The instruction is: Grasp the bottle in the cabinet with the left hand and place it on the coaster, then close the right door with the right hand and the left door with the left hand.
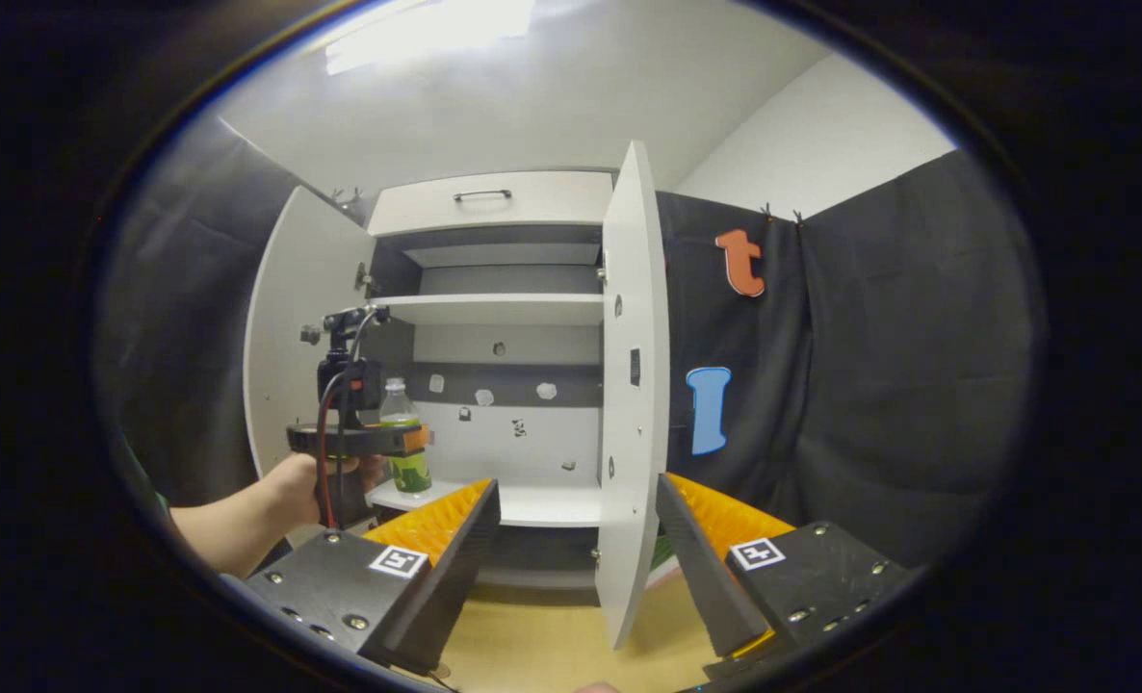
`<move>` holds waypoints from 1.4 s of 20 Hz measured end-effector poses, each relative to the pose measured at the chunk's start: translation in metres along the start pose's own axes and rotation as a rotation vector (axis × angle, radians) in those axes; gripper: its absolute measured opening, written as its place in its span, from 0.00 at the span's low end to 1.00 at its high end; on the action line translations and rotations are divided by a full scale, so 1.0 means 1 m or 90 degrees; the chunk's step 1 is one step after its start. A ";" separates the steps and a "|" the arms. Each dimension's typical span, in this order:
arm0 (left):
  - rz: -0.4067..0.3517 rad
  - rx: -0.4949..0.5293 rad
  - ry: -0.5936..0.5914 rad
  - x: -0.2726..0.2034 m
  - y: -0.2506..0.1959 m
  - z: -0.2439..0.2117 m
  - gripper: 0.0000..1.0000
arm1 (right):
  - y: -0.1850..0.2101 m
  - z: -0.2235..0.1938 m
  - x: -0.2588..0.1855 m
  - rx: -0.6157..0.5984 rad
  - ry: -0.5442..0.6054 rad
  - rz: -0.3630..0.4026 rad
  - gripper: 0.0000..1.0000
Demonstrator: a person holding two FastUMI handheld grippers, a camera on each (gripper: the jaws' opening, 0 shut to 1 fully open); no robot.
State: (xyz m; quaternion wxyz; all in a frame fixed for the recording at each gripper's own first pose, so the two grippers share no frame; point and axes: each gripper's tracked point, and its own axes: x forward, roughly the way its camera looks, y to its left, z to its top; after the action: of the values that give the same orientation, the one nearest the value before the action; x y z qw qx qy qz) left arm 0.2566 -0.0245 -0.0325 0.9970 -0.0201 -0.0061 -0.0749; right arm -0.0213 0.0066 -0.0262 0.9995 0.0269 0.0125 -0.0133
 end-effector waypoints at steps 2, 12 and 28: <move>0.001 -0.001 0.001 -0.030 -0.004 0.002 0.79 | 0.004 0.005 -0.022 0.002 -0.011 0.011 0.94; 0.004 0.001 -0.029 -0.154 -0.009 0.004 0.77 | 0.023 -0.002 -0.104 0.026 -0.001 0.069 0.98; -0.032 -0.069 0.075 -0.206 -0.012 -0.198 0.80 | 0.019 -0.021 -0.062 0.014 0.008 0.077 0.99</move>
State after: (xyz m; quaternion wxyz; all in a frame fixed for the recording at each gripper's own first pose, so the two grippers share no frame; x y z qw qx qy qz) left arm 0.0533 -0.0139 -0.2333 0.9908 -0.0691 0.0564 -0.1014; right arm -0.0832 0.0286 -0.0448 0.9980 0.0389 0.0173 0.0468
